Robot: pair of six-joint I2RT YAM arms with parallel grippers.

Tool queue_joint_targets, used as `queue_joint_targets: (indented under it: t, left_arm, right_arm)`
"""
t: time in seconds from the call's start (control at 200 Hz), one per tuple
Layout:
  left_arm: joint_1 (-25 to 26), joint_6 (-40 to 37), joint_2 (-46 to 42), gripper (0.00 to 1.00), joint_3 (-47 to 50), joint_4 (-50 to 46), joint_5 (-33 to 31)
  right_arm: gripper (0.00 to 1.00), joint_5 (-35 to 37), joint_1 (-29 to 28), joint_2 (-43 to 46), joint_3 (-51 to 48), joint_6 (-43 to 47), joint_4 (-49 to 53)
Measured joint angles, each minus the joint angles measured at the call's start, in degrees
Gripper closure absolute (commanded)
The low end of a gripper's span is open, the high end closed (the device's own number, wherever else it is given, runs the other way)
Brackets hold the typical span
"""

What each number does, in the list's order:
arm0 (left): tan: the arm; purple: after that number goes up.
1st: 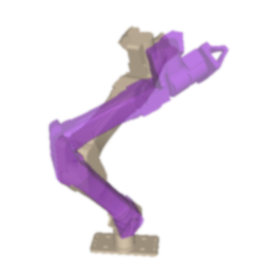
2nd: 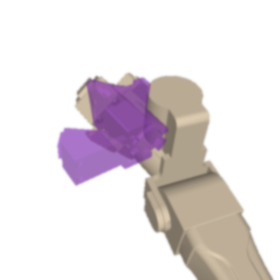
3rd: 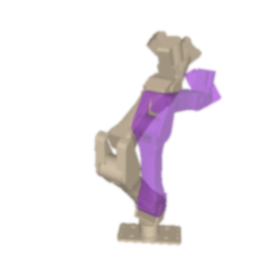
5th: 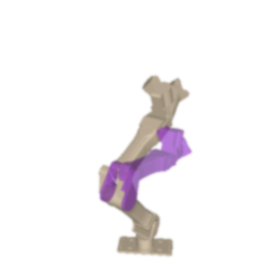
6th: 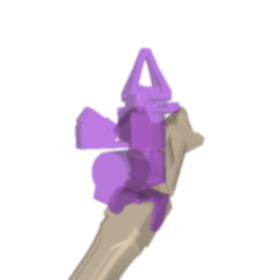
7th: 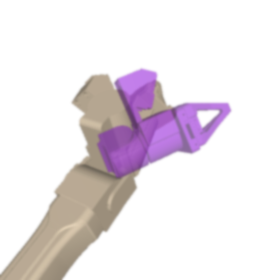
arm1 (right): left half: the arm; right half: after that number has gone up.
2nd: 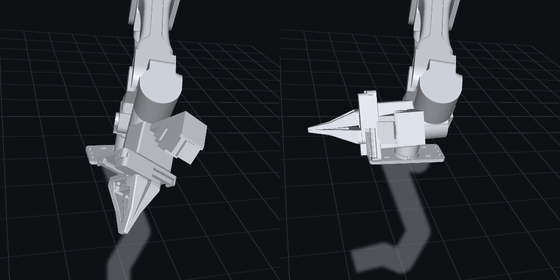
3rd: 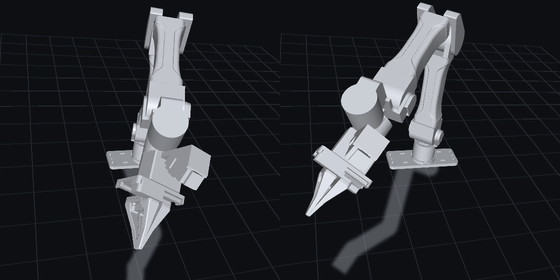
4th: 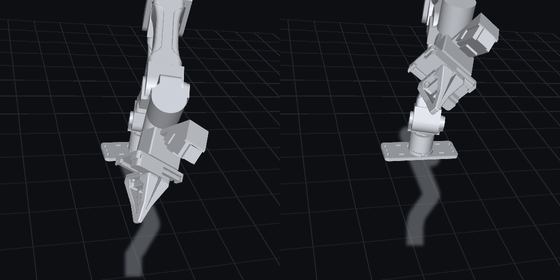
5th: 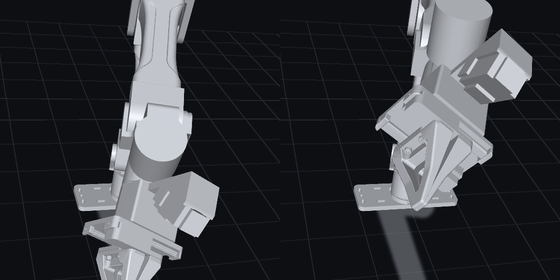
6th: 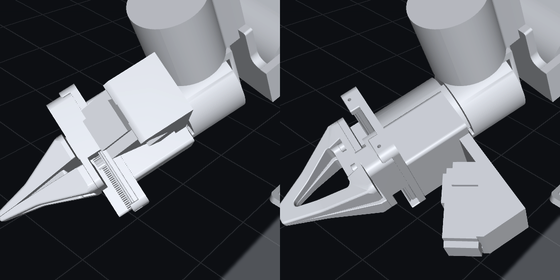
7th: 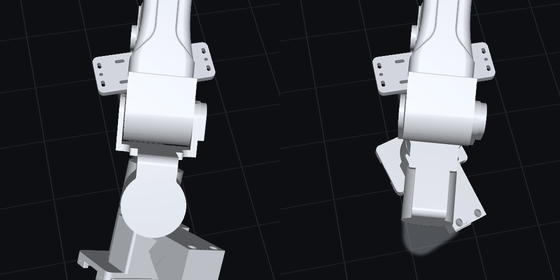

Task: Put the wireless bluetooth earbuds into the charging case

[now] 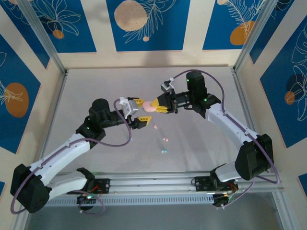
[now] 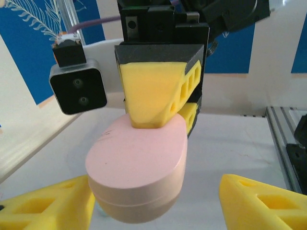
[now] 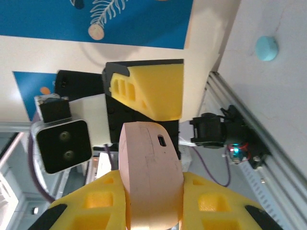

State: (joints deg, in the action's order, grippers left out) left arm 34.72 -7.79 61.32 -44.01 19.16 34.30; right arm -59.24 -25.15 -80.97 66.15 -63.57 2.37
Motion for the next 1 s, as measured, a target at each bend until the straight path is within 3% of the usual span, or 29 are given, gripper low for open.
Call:
queue_joint_targets:
  t: [0.28, 0.61, 0.75, 0.825, 1.0]
  left_arm:
    - [0.0, 6.7, 1.7, 0.42, 0.3, 13.4, 1.0]
    - [-0.1, 7.1, 1.7, 0.33, 0.3, 13.1, 1.4]
    - [-0.1, 6.4, 1.7, 0.41, 0.3, 12.3, 1.4]
    - [-0.1, 6.1, 1.7, 0.51, 0.3, 11.8, 1.2]
    - [-0.1, 5.9, 1.7, 0.54, 0.3, 11.5, 1.2]
  right_arm:
    - [0.87, -2.4, -0.1, 0.2, -1.8, -10.4, -13.3]
    - [0.87, -2.7, -0.4, 0.2, -3.2, -16.4, -21.1]
    - [0.87, -2.7, -0.5, 0.2, -3.2, -16.9, -21.7]
    - [0.87, -2.7, -0.6, 0.2, -3.2, -17.0, -21.7]
    - [0.87, -2.7, -0.8, 0.2, -3.2, -17.0, -21.9]
